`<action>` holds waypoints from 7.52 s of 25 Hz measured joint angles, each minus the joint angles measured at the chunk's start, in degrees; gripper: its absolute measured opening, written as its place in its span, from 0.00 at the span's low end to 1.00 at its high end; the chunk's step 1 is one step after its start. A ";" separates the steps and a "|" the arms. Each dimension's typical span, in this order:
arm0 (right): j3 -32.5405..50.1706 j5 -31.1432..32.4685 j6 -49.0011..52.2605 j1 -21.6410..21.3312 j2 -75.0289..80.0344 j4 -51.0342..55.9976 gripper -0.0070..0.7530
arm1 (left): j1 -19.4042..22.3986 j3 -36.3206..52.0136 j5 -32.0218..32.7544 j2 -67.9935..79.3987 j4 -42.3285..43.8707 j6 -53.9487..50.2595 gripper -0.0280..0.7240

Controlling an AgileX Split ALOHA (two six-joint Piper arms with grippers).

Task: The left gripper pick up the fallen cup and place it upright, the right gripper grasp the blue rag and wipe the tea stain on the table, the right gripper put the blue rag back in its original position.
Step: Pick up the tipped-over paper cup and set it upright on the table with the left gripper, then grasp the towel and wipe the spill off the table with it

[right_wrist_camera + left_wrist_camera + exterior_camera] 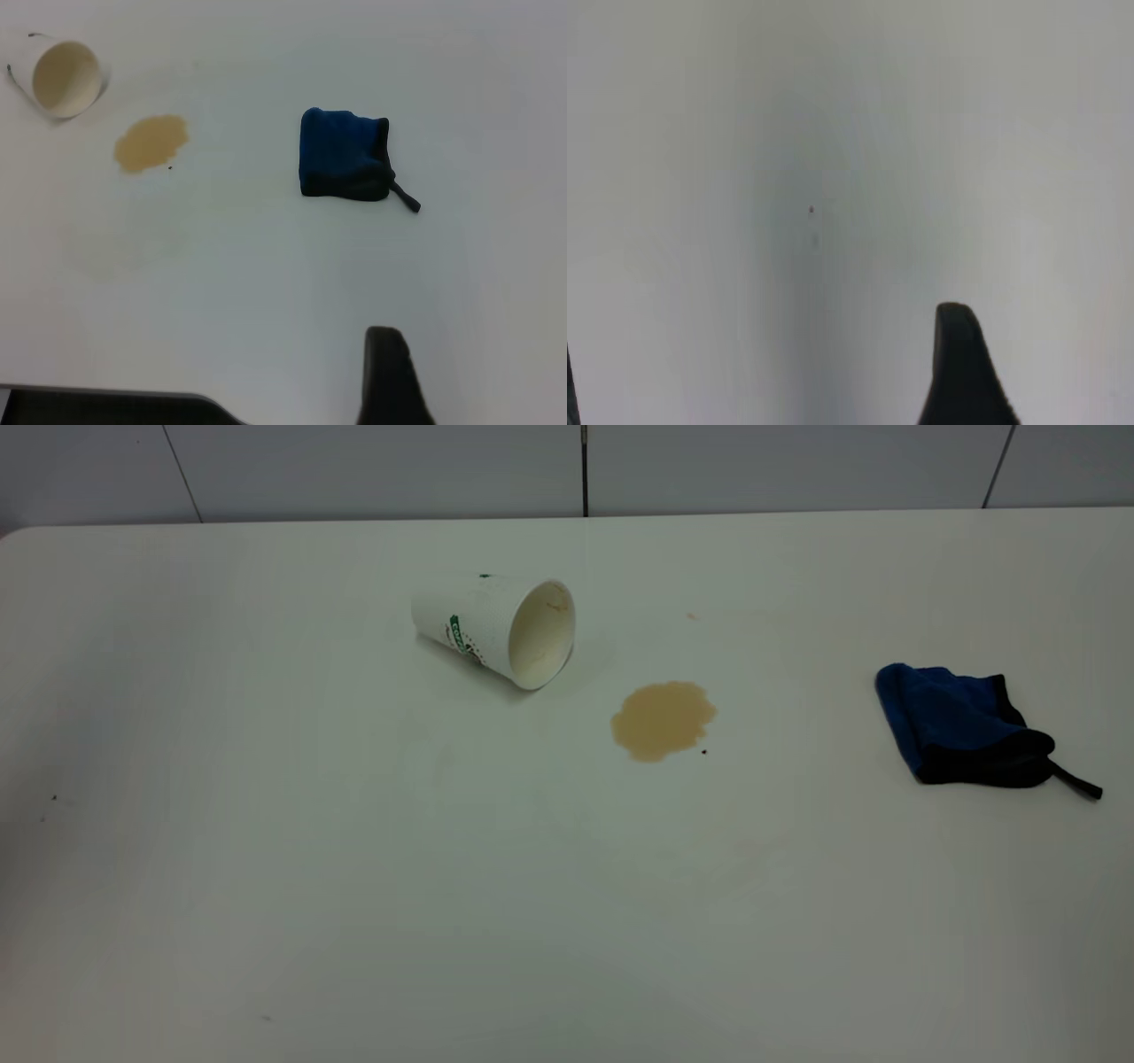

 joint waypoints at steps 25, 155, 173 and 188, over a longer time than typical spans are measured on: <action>0.00 0.00 0.00 0.00 0.00 0.00 0.70 | -30.78 -54.63 10.44 62.55 32.90 -21.15 0.95; 0.00 0.00 0.00 0.00 0.00 -2.29 0.70 | 5.57 17.96 29.70 -44.65 -6.14 -1.13 0.36; 0.00 0.00 0.00 0.00 0.00 -2.29 0.70 | 9.47 31.24 27.28 -85.67 -7.05 1.16 0.36; 0.00 0.00 0.00 0.00 0.00 -2.29 0.70 | 9.47 31.24 27.33 -85.89 -7.16 1.54 0.36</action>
